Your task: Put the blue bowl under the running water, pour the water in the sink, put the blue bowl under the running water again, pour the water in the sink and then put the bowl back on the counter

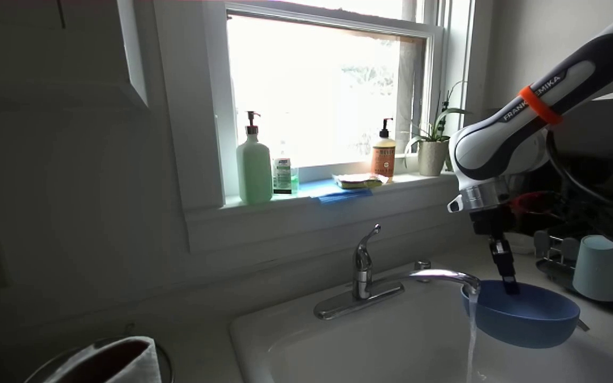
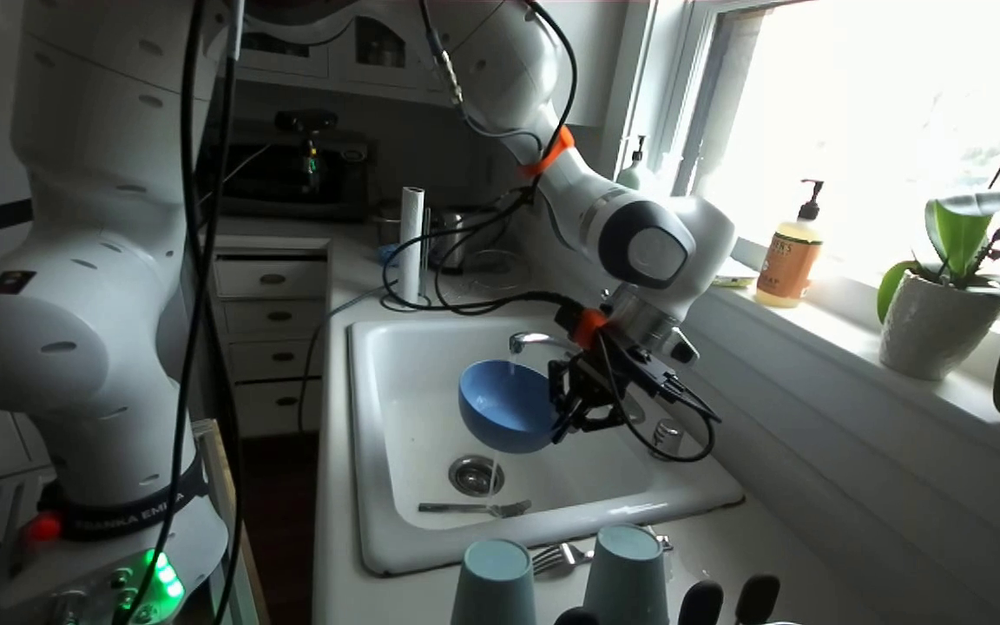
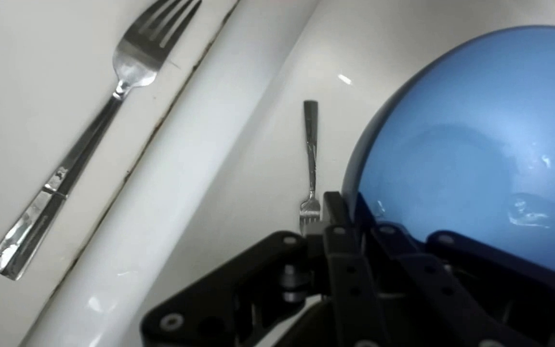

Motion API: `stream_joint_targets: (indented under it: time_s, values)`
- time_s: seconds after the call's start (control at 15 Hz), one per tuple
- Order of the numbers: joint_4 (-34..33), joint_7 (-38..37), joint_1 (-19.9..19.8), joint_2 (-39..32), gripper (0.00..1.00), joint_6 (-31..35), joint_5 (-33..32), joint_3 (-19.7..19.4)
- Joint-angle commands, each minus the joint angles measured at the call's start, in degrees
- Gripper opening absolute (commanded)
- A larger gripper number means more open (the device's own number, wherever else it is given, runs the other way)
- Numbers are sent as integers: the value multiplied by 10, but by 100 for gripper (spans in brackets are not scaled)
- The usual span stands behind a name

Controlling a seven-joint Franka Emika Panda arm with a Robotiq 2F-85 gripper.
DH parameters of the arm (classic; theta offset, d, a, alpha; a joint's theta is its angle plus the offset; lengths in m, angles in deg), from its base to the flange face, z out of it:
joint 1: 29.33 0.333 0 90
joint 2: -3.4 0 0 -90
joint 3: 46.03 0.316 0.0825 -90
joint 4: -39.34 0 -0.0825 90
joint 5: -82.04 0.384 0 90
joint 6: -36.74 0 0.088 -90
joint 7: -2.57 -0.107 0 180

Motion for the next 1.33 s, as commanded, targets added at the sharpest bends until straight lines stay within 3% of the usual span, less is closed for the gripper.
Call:
stream_joint_targets:
  time_s: [0.0, 0.53, 1.27]
  values:
    - [44, -11, 7, 36, 1, 37, 28, 2]
    - [67, -35, 27, 63, 1, 94, -15, -4]
    - [162, -139, 81, 141, 1, 291, -353, -12]
